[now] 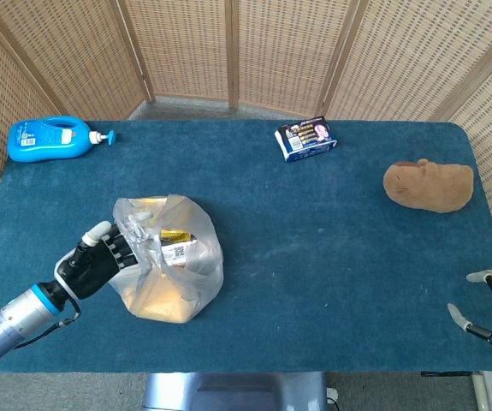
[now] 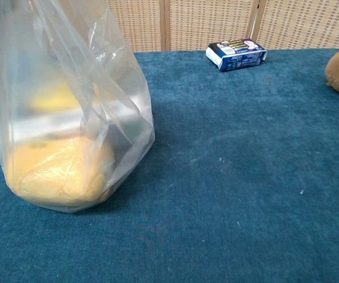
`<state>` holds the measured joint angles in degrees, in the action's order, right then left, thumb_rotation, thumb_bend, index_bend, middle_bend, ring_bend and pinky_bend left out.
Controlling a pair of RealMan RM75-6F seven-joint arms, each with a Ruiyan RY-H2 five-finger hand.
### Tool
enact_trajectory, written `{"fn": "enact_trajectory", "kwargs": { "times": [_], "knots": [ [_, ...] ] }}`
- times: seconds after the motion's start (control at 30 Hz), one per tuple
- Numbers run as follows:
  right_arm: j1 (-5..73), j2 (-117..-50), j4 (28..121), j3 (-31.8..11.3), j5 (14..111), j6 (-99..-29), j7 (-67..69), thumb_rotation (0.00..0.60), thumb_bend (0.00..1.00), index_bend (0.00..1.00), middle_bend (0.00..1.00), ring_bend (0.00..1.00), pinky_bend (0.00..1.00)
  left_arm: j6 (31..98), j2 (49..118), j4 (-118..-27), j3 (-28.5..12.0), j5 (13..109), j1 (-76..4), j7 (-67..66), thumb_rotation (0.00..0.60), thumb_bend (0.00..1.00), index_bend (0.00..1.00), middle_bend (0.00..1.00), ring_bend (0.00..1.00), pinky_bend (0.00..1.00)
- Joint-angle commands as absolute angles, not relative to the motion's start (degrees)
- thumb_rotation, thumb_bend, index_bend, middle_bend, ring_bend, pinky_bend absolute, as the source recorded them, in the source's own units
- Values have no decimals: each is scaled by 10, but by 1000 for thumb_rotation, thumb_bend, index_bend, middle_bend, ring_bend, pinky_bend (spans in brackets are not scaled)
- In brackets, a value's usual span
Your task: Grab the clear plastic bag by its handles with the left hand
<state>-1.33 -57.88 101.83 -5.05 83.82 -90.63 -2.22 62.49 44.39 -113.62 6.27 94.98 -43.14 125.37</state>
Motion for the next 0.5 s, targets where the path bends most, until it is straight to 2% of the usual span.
{"fn": "enact_trajectory", "kwargs": {
  "times": [0.03,0.5],
  "knots": [
    [-13,-578,1019,-50,839,-906,-22,408,281,372,373,278,201,635,441,-1130,60,949,-422,1260,207,308,191,361,342,448],
    [-12,-579,1024,-51,840,-905,-30,408,281,372,373,278,201,679,440,-1109,39,955,-390,1297,205,314,191,378,351,479]
  ]
}}
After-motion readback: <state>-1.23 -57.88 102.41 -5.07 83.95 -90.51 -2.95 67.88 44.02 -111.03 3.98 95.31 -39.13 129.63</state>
